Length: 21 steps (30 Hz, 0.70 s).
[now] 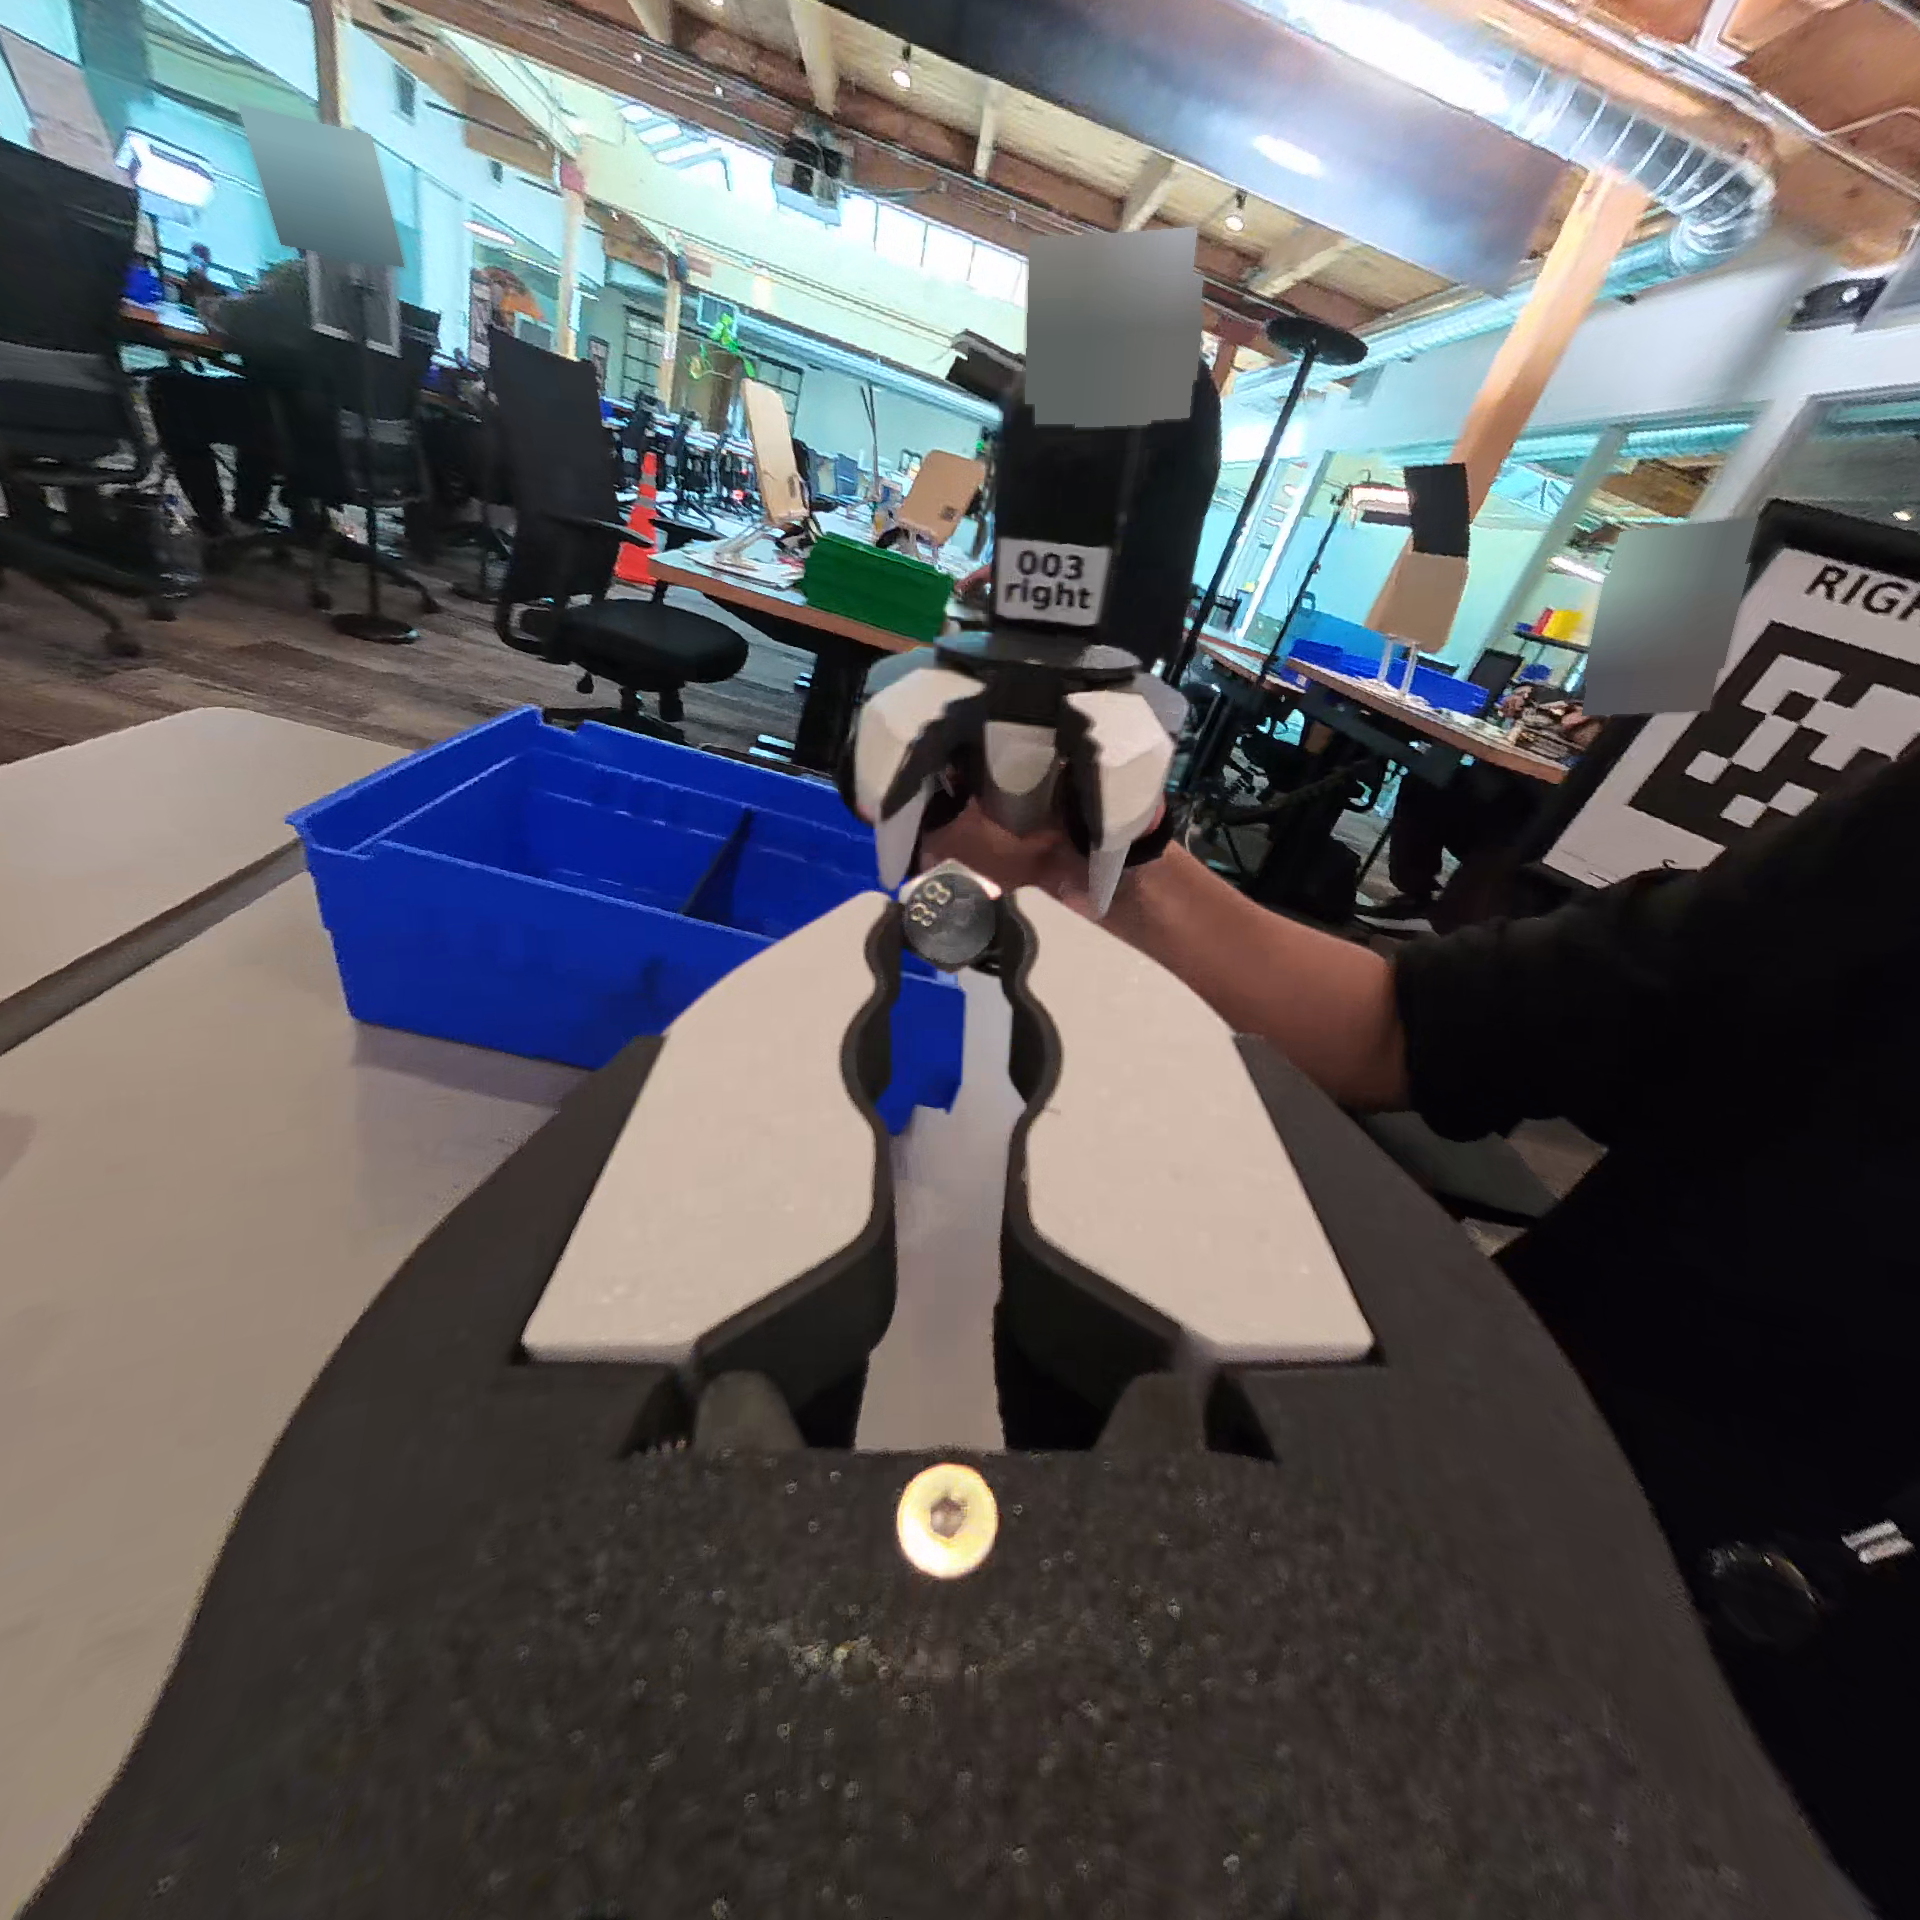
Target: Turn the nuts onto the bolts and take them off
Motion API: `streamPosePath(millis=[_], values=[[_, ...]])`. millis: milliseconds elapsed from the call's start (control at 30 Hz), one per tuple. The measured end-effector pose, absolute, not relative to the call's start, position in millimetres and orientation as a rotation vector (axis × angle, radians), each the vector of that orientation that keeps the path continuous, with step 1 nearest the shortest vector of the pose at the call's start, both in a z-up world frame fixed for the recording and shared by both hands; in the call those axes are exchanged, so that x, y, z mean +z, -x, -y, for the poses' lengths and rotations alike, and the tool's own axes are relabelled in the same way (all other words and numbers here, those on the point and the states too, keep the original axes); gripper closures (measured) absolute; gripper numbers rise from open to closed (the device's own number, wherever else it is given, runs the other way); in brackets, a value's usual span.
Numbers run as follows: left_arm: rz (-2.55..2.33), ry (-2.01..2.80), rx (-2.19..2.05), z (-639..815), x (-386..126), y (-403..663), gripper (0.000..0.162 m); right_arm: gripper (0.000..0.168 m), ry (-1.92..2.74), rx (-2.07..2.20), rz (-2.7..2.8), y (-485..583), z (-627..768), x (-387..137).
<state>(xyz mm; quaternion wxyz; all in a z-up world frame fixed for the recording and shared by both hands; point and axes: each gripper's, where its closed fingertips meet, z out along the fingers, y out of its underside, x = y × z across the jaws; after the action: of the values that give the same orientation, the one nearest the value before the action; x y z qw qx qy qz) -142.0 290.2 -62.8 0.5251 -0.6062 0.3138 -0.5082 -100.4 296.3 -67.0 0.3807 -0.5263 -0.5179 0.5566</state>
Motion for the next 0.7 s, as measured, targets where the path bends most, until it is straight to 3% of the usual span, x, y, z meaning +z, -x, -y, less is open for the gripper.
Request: streamPosePath(millis=[300, 367, 700], values=[[-0.965, 1.573, -1.1, -276, -91, 121, 0.145, 0.142, 1.45, 1.3, 1.565, 126, -275, -114], [-1.003, 1.597, -1.074, -275, -98, 117, 0.145, 0.158, 1.441, 1.24, 1.631, 126, -269, -121], [-1.029, 1.629, -0.976, -278, -107, 113, 0.144, 0.159, 1.449, 1.105, 1.688, 122, -273, -131]])
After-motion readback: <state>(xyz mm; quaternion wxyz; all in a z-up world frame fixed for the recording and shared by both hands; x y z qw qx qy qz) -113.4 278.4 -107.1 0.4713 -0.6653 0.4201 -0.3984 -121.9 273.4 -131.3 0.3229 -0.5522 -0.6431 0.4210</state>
